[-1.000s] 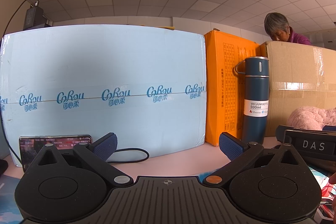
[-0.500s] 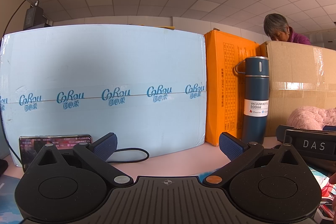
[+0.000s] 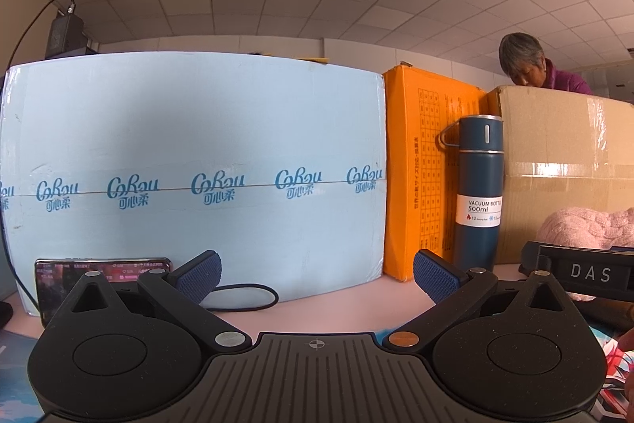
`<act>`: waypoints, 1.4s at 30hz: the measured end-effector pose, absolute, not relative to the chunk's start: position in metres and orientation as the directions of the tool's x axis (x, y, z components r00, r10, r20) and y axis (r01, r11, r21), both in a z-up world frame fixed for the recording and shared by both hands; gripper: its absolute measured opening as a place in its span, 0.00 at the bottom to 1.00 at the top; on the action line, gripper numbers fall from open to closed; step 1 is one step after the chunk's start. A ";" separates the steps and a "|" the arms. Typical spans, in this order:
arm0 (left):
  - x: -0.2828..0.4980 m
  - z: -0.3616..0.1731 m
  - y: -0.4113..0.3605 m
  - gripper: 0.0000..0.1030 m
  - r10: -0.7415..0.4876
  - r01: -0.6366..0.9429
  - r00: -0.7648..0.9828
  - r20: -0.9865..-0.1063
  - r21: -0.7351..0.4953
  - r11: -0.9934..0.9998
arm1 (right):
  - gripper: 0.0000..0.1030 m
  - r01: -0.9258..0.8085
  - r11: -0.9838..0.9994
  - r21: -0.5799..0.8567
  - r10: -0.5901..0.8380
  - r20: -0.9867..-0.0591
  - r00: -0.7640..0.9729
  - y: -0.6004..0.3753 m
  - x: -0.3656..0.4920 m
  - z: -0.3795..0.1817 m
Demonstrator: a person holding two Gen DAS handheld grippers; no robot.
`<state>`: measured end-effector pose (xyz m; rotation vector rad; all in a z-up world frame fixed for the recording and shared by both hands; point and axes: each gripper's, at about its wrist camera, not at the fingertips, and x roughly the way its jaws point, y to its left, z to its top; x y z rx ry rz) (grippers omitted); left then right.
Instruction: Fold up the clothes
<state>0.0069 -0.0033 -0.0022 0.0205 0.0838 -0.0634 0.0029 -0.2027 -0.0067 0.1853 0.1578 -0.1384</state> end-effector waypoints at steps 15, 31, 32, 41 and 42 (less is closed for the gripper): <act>-0.025 0.007 -0.008 1.00 -0.084 0.086 0.996 -0.025 0.093 0.992 | 1.00 0.071 0.958 0.277 -0.028 -0.157 0.987 -0.213 -0.004 -0.007; -0.146 0.046 0.125 1.00 0.261 -0.262 0.959 0.112 -0.006 0.965 | 1.00 -0.250 0.926 0.282 0.260 0.003 0.966 -0.193 -0.037 -0.002; -0.154 0.049 0.138 1.00 0.305 -0.305 0.944 0.129 -0.016 0.952 | 1.00 -0.246 0.924 0.293 0.257 0.004 0.967 -0.194 -0.038 -0.002; -0.219 0.056 0.243 1.00 0.586 -0.572 0.787 0.190 -0.131 0.810 | 1.00 -0.231 0.877 0.421 0.265 -0.025 0.964 -0.170 -0.059 0.014; -0.223 0.055 0.253 1.00 0.599 -0.576 0.782 0.170 -0.168 0.800 | 1.00 -0.252 0.858 0.447 0.298 -0.034 0.954 -0.161 -0.061 0.017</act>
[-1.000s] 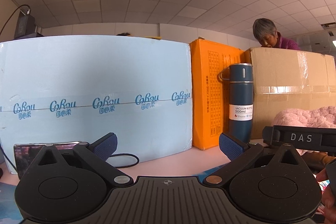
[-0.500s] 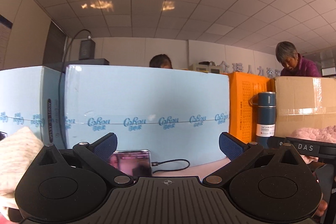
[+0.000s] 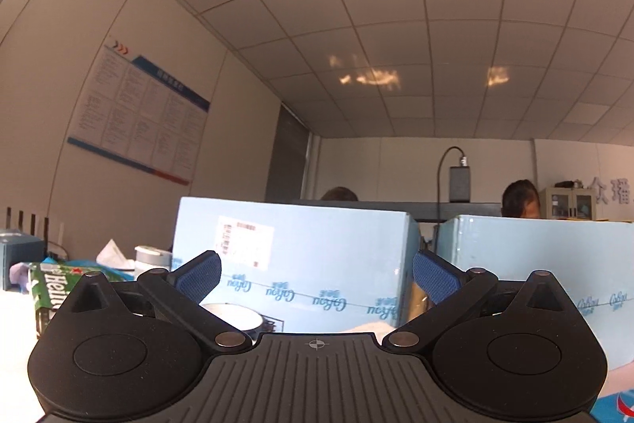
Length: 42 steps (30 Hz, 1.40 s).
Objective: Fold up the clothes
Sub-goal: 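Swing both tools toward the cream knit sweater beside the bowl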
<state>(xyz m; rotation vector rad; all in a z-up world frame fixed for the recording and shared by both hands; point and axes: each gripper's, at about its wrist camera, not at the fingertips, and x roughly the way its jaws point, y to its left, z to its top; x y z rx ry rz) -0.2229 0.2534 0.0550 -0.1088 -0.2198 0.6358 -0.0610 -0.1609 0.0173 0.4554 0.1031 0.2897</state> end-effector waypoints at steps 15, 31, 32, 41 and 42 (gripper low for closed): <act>-0.226 0.015 0.382 1.00 0.417 -0.398 0.901 -0.122 -0.614 0.682 | 1.00 -0.549 0.713 0.436 0.665 -0.172 0.727 0.013 -0.071 0.027; -0.224 -0.032 0.423 1.00 0.278 -0.331 0.938 -0.207 -0.775 0.539 | 1.00 -0.627 0.633 0.454 0.765 -0.242 0.597 0.115 -0.034 0.026; -0.223 -0.034 0.424 1.00 0.249 -0.305 0.948 -0.198 -0.788 0.534 | 1.00 -0.626 0.631 0.457 0.766 -0.244 0.595 0.120 -0.031 0.026; -0.222 -0.040 0.426 1.00 0.173 -0.211 0.975 -0.142 -0.836 0.506 | 1.00 -0.629 0.611 0.481 0.786 -0.274 0.554 0.169 -0.007 0.026; -0.224 -0.040 0.427 1.00 0.169 -0.187 0.979 -0.116 -0.843 0.505 | 1.00 -0.625 0.607 0.490 0.789 -0.280 0.547 0.175 -0.003 0.026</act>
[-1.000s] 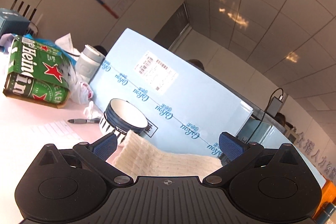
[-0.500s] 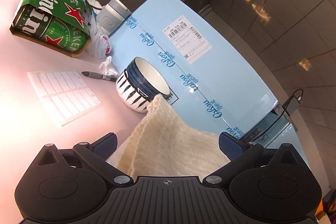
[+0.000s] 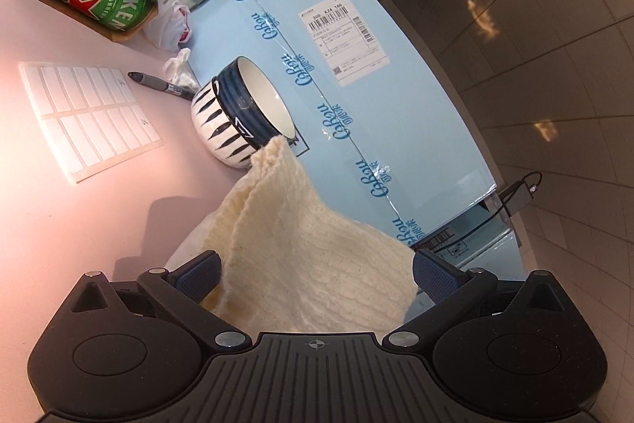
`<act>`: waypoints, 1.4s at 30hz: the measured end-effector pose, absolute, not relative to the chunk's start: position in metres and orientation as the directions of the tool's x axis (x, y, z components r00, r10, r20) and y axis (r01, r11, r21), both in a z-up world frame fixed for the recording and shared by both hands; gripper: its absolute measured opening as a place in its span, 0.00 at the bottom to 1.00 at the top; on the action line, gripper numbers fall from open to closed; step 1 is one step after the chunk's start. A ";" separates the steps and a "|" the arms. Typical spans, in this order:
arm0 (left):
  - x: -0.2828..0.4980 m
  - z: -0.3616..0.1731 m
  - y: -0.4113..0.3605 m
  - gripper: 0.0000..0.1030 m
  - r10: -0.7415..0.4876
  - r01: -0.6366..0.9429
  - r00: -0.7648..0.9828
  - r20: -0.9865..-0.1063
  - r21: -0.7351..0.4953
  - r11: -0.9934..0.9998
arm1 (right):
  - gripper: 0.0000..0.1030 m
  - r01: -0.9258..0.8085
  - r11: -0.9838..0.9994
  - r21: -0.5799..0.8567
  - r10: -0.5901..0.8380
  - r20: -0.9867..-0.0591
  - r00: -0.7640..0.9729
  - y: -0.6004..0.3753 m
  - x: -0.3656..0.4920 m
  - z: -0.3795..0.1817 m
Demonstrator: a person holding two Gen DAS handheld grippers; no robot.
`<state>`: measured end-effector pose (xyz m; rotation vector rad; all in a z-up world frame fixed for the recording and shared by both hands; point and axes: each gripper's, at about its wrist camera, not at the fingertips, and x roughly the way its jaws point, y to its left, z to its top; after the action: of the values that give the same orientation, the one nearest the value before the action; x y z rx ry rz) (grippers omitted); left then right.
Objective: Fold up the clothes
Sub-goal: 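Swing both tools toward the cream knit sweater beside the bowl, then grasp the cream sweater with both grippers and lift it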
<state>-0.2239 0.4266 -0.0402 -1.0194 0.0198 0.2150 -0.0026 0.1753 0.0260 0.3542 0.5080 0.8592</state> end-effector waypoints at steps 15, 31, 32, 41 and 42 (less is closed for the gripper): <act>-0.201 -0.045 0.427 1.00 0.018 -0.129 0.990 -0.138 -0.855 0.502 | 1.00 -0.610 0.494 0.620 0.859 -0.239 0.452 0.213 0.005 0.029; -0.201 -0.049 0.425 0.38 0.139 -0.252 0.968 -0.210 -0.802 0.542 | 0.16 -0.693 0.418 0.588 0.906 -0.208 0.369 0.229 -0.015 0.047; -0.204 -0.051 0.428 0.24 0.148 -0.245 0.969 -0.196 -0.817 0.522 | 0.15 -0.712 0.365 0.600 0.928 -0.177 0.327 0.229 -0.020 0.056; -0.225 -0.030 0.410 0.12 0.032 0.113 0.983 0.178 -0.744 0.658 | 0.15 -0.800 0.157 0.579 0.978 0.021 0.207 0.184 -0.065 0.109; -0.223 -0.027 0.406 0.12 -0.003 0.145 0.981 0.193 -0.727 0.671 | 0.15 -0.800 0.153 0.580 0.976 0.037 0.213 0.173 -0.066 0.115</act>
<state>-0.2227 0.4064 -0.0266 -0.8327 -0.1818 -0.0838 -0.0662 0.1732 0.1145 0.5444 0.3895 1.3211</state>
